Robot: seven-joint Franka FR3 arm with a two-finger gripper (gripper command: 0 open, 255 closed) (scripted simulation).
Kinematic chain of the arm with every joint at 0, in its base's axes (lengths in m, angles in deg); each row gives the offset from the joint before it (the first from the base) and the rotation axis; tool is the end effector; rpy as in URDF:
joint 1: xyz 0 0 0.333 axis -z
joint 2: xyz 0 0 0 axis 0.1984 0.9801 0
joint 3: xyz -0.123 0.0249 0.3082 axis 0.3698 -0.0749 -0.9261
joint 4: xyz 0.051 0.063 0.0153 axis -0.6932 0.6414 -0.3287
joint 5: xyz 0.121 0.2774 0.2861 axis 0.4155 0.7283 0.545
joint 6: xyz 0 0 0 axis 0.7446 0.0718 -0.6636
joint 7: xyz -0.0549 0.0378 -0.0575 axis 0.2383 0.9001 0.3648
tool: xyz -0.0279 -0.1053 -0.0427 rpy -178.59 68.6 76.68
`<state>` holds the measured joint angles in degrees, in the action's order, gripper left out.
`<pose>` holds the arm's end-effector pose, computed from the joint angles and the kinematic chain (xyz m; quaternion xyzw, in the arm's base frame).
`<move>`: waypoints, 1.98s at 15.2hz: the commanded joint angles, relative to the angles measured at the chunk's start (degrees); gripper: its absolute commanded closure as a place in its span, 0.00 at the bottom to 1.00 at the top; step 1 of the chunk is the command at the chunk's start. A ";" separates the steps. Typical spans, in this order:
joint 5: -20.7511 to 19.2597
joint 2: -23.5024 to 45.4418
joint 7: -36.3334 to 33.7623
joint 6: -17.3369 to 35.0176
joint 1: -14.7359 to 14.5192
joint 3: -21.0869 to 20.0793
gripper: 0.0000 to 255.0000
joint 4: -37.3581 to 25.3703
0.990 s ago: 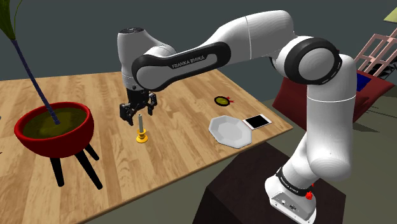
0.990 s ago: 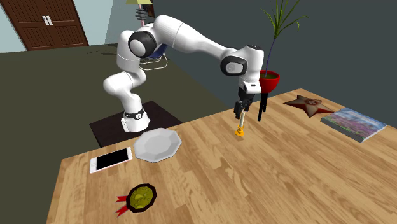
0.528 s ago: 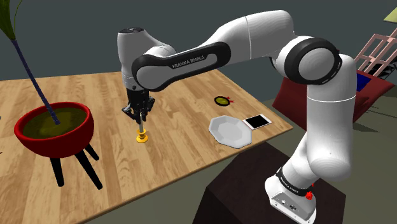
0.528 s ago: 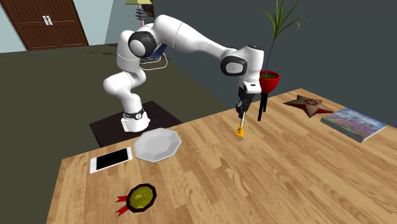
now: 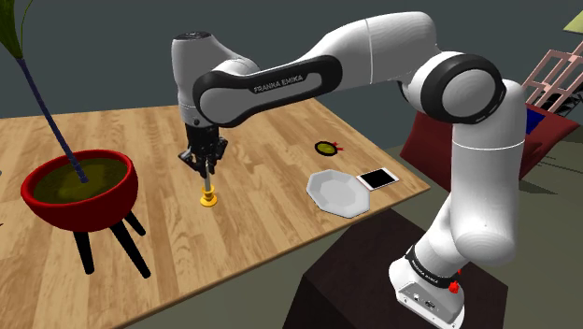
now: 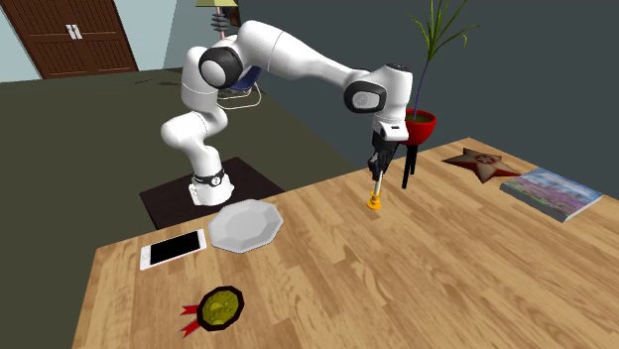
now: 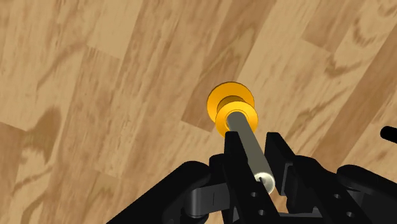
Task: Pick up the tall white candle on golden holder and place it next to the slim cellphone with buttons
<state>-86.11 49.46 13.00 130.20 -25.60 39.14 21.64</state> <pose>0.6083 0.3726 0.3909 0.9987 0.0499 -0.0019 0.0033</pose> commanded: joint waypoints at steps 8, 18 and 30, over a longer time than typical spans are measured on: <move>0.71 -1.35 0.48 -6.28 -0.25 -0.41 1.00 -5.03; 1.02 -1.69 0.92 -13.79 -0.86 -0.66 1.00 -12.30; 0.40 0.45 1.24 -24.33 -2.66 -0.69 1.00 -25.02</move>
<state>-85.54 49.40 14.21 107.05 -27.97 38.41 -1.71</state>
